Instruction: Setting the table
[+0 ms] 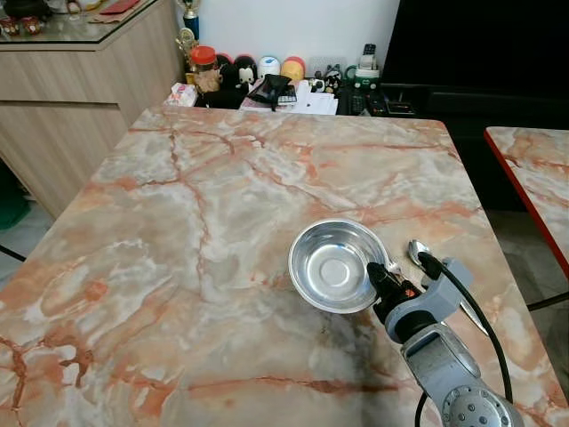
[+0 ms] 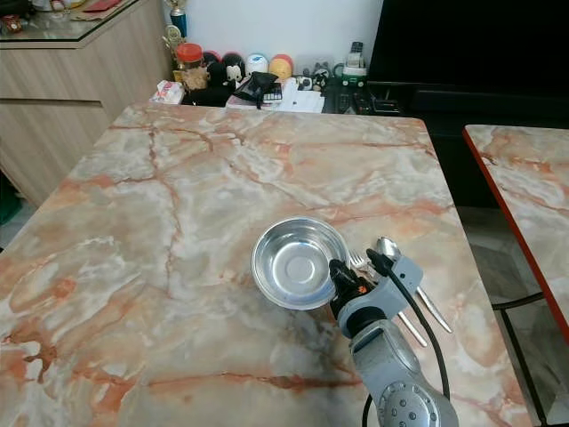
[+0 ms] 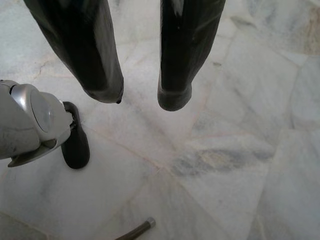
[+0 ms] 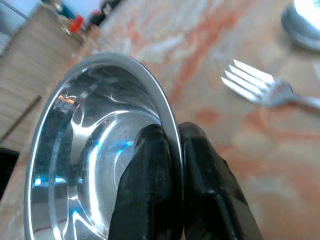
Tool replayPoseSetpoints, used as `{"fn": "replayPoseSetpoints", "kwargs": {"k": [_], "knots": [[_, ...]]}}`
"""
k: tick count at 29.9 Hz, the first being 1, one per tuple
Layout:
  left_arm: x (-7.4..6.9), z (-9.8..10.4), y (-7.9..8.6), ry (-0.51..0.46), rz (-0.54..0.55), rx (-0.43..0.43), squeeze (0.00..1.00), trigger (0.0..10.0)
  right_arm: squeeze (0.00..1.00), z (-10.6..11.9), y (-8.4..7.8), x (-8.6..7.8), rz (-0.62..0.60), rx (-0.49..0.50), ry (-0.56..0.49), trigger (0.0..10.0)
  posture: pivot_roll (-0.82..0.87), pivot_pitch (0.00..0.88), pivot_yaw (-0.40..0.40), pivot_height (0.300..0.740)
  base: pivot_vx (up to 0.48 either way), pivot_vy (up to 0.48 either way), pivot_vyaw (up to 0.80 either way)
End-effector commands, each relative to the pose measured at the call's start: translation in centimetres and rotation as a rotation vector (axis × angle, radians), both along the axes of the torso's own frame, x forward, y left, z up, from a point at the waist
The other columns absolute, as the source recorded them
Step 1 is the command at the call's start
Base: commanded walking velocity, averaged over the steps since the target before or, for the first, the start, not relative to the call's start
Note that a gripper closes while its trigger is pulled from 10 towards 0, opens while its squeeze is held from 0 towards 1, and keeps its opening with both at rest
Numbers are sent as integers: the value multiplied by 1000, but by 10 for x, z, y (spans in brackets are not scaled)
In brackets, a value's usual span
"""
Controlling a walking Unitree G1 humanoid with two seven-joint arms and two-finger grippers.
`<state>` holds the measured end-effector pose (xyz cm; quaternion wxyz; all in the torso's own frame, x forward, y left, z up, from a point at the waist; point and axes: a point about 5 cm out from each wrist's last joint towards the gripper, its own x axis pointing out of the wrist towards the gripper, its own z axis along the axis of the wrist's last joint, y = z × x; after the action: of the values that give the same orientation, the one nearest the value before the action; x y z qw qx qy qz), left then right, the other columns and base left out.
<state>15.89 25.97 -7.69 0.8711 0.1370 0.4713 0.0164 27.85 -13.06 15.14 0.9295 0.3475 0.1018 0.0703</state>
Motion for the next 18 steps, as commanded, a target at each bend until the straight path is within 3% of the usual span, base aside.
{"fn": "replayPoseSetpoints", "kwargs": {"k": [1,2,7,10,15,16,18], "knots": [[-10,-4,3,39,2,14,0,10000,0,0,24,-5,41,89,-19,10000,-24,153,19,740,0,0,0],[-10,-3,5,28,35,4,0,10000,0,4,25,-4,33,76,-80,10000,-24,153,18,740,0,0,0],[-11,-3,7,31,43,5,0,10000,0,10,26,-4,49,37,-144,10000,-22,151,16,740,0,0,0],[-12,-3,7,32,45,3,0,10000,0,13,27,-4,63,-50,-193,10000,-24,149,14,740,0,0,0],[-15,-4,6,31,52,-7,0,10000,0,15,21,-8,34,-295,-323,10000,-32,147,12,740,0,0,0],[-16,-5,6,30,55,-11,0,10000,0,16,14,-11,14,-425,-378,10000,-32,146,11,740,0,0,0],[-16,-5,6,26,60,-17,0,10000,0,17,11,-13,3,-490,-407,10000,-35,147,10,740,0,0,0]]}}
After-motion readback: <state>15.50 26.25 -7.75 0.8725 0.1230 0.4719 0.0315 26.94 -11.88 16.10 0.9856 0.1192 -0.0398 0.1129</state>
